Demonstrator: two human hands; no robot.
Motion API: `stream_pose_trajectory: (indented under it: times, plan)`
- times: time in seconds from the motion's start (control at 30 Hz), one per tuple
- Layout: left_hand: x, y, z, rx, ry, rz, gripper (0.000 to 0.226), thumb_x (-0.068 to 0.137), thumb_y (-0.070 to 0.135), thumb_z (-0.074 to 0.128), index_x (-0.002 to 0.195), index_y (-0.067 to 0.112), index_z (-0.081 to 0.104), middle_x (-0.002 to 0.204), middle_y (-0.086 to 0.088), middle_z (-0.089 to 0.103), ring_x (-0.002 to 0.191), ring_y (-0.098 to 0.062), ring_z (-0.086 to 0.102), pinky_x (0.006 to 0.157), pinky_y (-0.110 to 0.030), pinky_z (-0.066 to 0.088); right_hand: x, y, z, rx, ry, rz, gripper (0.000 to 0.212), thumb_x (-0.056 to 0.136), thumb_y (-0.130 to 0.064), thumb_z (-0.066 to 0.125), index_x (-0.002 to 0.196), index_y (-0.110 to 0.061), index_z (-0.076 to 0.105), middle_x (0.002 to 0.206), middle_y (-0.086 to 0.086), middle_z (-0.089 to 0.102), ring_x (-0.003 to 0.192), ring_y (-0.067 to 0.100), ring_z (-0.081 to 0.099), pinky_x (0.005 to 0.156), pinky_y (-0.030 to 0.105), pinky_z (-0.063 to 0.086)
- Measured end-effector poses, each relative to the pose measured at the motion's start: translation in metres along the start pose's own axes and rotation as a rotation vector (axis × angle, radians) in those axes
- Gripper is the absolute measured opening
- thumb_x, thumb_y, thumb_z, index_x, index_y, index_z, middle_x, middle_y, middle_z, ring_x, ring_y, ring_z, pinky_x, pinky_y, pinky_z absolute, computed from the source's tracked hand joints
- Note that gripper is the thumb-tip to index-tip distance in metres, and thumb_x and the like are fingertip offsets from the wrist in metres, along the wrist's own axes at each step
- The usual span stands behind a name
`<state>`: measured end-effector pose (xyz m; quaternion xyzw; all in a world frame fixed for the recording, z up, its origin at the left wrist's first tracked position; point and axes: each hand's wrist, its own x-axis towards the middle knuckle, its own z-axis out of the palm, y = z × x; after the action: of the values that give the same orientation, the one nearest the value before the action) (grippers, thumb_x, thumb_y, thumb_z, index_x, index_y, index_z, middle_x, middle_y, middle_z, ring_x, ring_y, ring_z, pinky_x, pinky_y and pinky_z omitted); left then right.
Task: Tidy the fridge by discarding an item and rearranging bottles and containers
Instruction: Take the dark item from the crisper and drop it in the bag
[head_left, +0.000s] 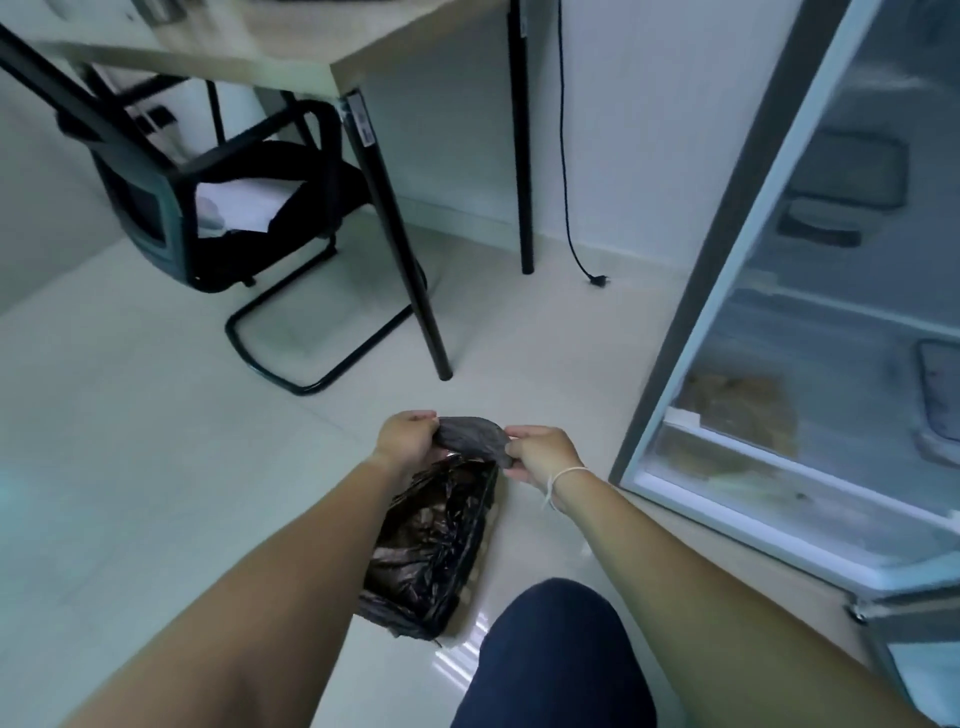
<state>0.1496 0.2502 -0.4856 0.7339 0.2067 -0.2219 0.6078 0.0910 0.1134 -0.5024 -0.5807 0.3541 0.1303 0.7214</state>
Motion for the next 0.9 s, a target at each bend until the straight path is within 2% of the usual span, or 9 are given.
stream_pose_trajectory:
  times: [0.07,0.13,0.27,0.37,0.47,0.57,0.6,0.73,0.9]
  plan:
    - [0.004,0.0,-0.026,0.006,0.084,0.002,0.027,0.093,-0.002,0.046,0.118,0.002,0.056,0.093,-0.015,0.056,0.063,-0.02,0.054,0.036,-0.015,0.049,-0.001,0.001,0.023,-0.051,-0.042,-0.013,0.038,0.088,0.007,0.047,0.123,-0.002,0.059,0.11,0.019,0.062,0.088,0.021,0.057,0.073,0.026,0.054]
    - [0.007,0.0,-0.045,0.042,0.128,0.006,0.03,0.092,-0.003,0.046,0.121,0.001,0.056,0.077,-0.006,0.054,0.06,-0.017,0.052,0.036,-0.013,0.048,-0.001,0.004,0.039,-0.097,-0.07,-0.024,0.038,0.089,0.007,0.046,0.123,-0.002,0.06,0.103,0.012,0.058,0.082,0.02,0.056,0.076,0.028,0.052]
    - [0.008,0.003,-0.061,0.031,0.161,-0.008,0.022,0.092,-0.006,0.045,0.101,0.003,0.062,0.09,-0.011,0.057,0.062,-0.014,0.052,0.041,-0.014,0.051,0.001,0.01,0.047,-0.148,-0.072,-0.043,0.037,0.088,0.005,0.047,0.121,-0.005,0.062,0.088,0.003,0.058,0.07,0.014,0.053,0.062,0.019,0.048]
    - [0.005,0.006,-0.055,0.017,0.148,0.004,0.027,0.092,-0.003,0.044,0.112,0.007,0.058,0.064,-0.002,0.062,0.052,-0.016,0.057,0.045,-0.019,0.053,0.001,0.011,0.035,-0.164,-0.026,-0.047,0.035,0.088,0.004,0.046,0.118,-0.005,0.063,0.07,-0.004,0.052,0.059,0.009,0.047,0.058,0.019,0.045]
    - [0.001,0.009,-0.042,0.03,0.103,0.008,0.032,0.092,0.001,0.044,0.122,0.002,0.056,0.074,-0.005,0.053,0.051,-0.018,0.058,0.047,-0.02,0.053,-0.001,0.01,0.016,-0.154,0.023,-0.051,0.035,0.087,0.005,0.045,0.116,-0.004,0.064,0.067,-0.003,0.051,0.059,0.009,0.047,0.06,0.02,0.047]
    - [-0.006,0.012,-0.022,0.034,0.056,0.034,0.024,0.093,0.001,0.043,0.109,0.002,0.061,0.077,-0.013,0.05,0.05,-0.019,0.053,0.043,-0.019,0.052,-0.005,0.008,-0.007,-0.138,0.069,-0.053,0.035,0.087,0.005,0.045,0.115,-0.005,0.063,0.066,-0.001,0.051,0.056,0.011,0.047,0.057,0.021,0.045]
    - [-0.01,0.015,-0.013,0.036,0.032,0.045,0.025,0.093,0.002,0.043,0.113,0.001,0.06,0.077,-0.011,0.05,0.054,-0.019,0.051,0.042,-0.017,0.052,-0.008,0.006,-0.016,-0.13,0.086,-0.06,0.035,0.087,0.005,0.045,0.115,-0.004,0.063,0.066,-0.001,0.051,0.054,0.012,0.046,0.056,0.021,0.045]
    - [-0.021,0.025,0.021,0.058,-0.043,0.086,0.035,0.093,0.005,0.045,0.127,-0.001,0.054,0.091,-0.009,0.052,0.067,-0.017,0.05,0.055,-0.019,0.054,-0.021,-0.002,-0.05,-0.095,0.15,-0.085,0.036,0.087,0.005,0.045,0.116,-0.004,0.063,0.067,-0.001,0.052,0.056,0.012,0.046,0.059,0.022,0.046]
    - [-0.045,0.04,0.075,0.069,-0.165,0.131,0.036,0.094,0.003,0.044,0.128,-0.003,0.051,0.076,-0.002,0.045,0.065,-0.015,0.046,0.065,-0.024,0.052,-0.046,-0.015,-0.103,-0.045,0.251,-0.115,0.035,0.088,0.005,0.045,0.117,-0.003,0.062,0.063,0.002,0.049,0.053,0.013,0.043,0.048,0.018,0.043]
